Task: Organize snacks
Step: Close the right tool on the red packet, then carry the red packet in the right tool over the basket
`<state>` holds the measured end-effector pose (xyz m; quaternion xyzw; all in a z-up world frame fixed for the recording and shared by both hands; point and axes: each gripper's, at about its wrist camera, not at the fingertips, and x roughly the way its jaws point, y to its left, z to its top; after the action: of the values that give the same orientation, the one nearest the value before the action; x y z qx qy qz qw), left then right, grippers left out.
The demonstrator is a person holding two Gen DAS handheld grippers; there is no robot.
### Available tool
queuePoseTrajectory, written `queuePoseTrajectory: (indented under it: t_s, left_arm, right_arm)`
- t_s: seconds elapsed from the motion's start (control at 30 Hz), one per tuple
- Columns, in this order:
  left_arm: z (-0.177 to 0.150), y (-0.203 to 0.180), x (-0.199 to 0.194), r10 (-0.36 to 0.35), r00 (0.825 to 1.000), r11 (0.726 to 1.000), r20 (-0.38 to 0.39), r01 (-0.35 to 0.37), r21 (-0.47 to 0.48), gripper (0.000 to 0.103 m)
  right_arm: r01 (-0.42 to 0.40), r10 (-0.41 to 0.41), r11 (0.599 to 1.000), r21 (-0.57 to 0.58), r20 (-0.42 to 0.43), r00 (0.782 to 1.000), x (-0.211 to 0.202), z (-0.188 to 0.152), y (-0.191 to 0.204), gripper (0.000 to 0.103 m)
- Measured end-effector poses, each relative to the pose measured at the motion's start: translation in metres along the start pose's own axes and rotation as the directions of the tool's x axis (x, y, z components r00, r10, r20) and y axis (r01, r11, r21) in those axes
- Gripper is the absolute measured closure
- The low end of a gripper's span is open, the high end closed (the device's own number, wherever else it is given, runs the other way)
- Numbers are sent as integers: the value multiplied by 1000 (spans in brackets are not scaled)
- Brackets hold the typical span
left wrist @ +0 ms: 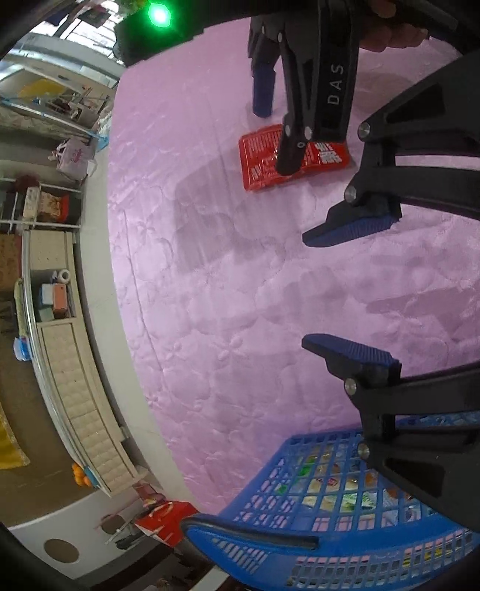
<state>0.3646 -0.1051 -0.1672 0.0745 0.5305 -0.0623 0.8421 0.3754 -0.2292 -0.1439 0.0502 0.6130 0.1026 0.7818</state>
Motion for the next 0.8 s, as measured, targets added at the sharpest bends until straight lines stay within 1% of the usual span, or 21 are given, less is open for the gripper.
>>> queuePoseTrajectory:
  t_s: [0.1,0.17,0.2,0.23,0.27,0.3,0.33,0.37,0.47,0.5,0.53,0.6,0.8]
  left_arm:
    - [-1,3,3,11,1000,1000,-5,-11,-6,57]
    - [-1,5,4,22,1000,1000,-7,-22,-7,57]
    - [-1,6,5,24,1000,1000,-6,-25,-8,59]
    - [0,6,7,25,1000,1000,-6,-25,-8,65]
    - [-1,7,7,21,1000,1000,-10,-21,-9,67]
    - [-2,7,7,17,1000,1000,-13,-17,-11,69]
    - [-3,8,7,15,1000,1000,-14,-15,-11,69]
    - [-3,8,6,16,1000,1000,-14,-17,-9,69]
    - [-5,6,6,10,1000,1000,-18,-10,-7,72]
    - [-6,6,6,-2,1000,1000,-19,1,-9,72]
    - [-6,5,6,-7,1000,1000,-19,6,-11,72]
    - [-7,5,5,-16,1000,1000,-22,16,-19,72]
    - [-13,2,-7,-56,998,998,-16,55,-38,72]
  right_arm:
    - [-3,3,1000,-14,-5,1000,1,1,6,19]
    - [31,-31,998,-51,-9,999,3,0,14,19]
    - [57,-58,996,-74,-7,998,4,-1,18,20]
    - [82,-82,993,-89,-1,997,4,-1,22,24]
    - [122,-121,987,-109,13,993,3,-2,25,29]
    - [137,-136,983,-122,15,991,3,-4,26,36]
    - [146,-145,980,-133,16,989,3,-5,28,40]
    - [155,-154,977,-144,17,988,2,-6,29,41]
    - [150,-148,975,-165,27,989,0,-9,31,48]
    - [153,-149,972,-177,33,988,-1,-11,32,54]
    - [154,-149,971,-185,37,988,-1,-14,34,68]
    - [141,-136,973,-181,39,990,-3,-19,33,80]
    - [55,-53,988,-147,18,998,-13,-37,16,85]
